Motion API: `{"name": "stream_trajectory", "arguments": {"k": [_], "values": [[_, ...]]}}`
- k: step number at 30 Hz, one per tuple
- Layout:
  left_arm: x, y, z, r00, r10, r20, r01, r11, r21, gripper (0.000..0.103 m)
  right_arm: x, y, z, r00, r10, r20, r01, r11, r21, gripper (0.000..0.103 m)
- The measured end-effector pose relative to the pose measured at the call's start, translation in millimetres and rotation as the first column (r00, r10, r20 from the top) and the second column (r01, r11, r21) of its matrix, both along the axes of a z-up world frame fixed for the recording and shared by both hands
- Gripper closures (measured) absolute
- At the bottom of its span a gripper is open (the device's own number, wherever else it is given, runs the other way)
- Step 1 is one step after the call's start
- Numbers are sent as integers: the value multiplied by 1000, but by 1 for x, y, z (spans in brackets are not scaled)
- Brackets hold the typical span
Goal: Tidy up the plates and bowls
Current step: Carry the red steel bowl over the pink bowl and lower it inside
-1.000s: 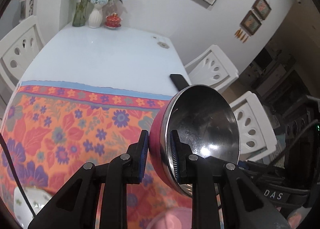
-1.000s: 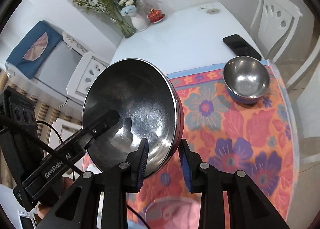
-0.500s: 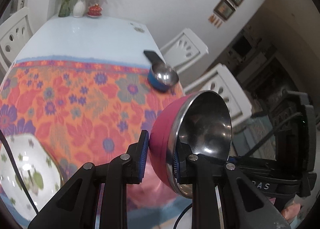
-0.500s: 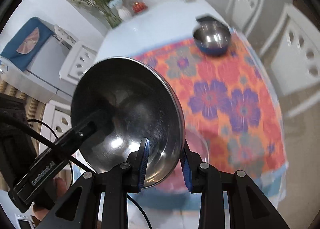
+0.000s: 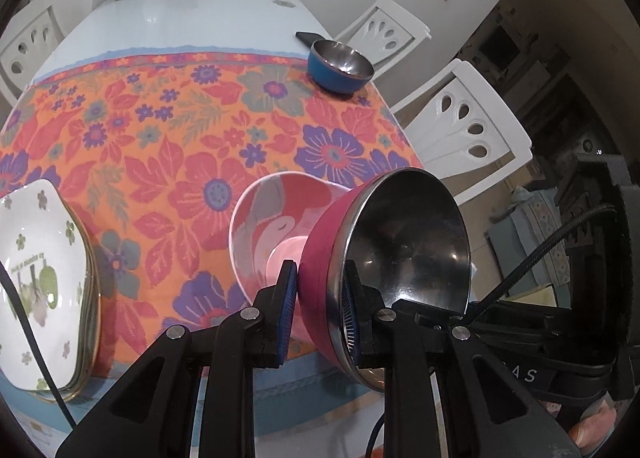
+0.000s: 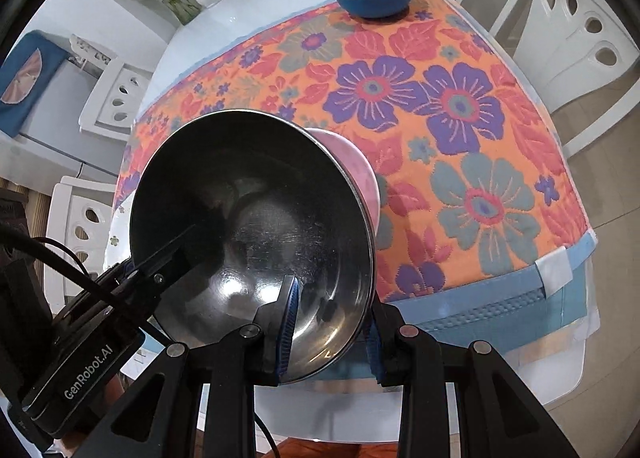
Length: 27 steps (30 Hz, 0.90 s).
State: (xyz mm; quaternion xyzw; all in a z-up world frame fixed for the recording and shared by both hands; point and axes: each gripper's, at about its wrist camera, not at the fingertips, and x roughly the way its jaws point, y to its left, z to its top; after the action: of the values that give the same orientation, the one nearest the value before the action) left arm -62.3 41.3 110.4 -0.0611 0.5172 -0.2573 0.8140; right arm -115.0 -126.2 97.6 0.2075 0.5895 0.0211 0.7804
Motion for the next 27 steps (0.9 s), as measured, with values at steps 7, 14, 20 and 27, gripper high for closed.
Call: {"name": "stream_trajectory", "arguments": {"k": [7, 14, 20, 27], "values": [[6, -4, -11, 1000, 2, -22, -2, 1000, 15, 84, 3, 2, -6, 1000, -2, -12, 2, 1000, -19, 73], [15, -4, -19, 999, 9, -41, -7, 1000, 30, 84, 11, 3, -9, 999, 10, -34, -10, 1000, -11, 73], [23, -4, -23, 999, 31, -31, -28, 996, 90, 75, 15, 4, -9, 999, 22, -48, -23, 1000, -17, 73], [13, -3, -7, 995, 50, 84, -65, 980, 190, 74, 14, 9, -10, 997, 58, -60, -59, 998, -18, 73]]}}
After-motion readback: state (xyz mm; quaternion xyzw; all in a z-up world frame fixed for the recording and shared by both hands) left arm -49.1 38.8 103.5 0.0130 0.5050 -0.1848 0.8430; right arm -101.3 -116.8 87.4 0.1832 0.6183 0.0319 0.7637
